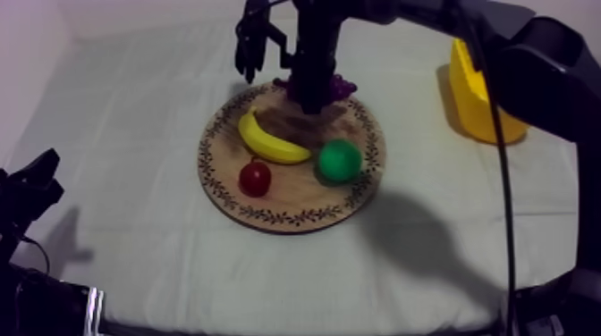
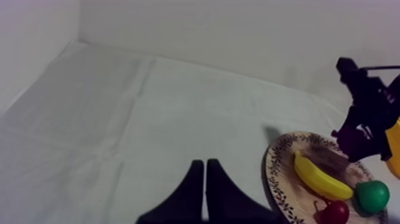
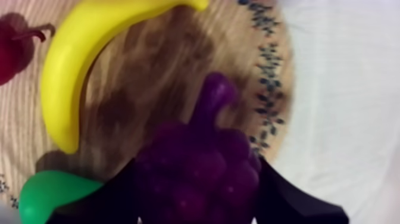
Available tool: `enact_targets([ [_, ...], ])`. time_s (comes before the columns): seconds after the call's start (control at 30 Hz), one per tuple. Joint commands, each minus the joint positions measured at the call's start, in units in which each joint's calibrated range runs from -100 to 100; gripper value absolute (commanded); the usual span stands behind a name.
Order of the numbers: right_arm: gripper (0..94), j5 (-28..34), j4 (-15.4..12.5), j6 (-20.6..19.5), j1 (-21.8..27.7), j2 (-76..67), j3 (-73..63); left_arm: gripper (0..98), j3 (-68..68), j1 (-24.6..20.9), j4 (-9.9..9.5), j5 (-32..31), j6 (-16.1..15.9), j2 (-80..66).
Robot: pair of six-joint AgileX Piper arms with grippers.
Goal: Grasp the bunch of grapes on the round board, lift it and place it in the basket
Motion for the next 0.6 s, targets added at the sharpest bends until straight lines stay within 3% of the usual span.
enact_targets([
  [0.0,21.5,-0.3,0.1,-0.2,0.2,-3.0,0.6,0.1,0.0,0.0,-0.02,0.0,0.0,0.0],
  [0.57,21.0,-4.7,2.7,-7.4,5.9,-18.5,3.4,0.1,0.0,0.0,-0.02,0.0,0.0,0.0],
])
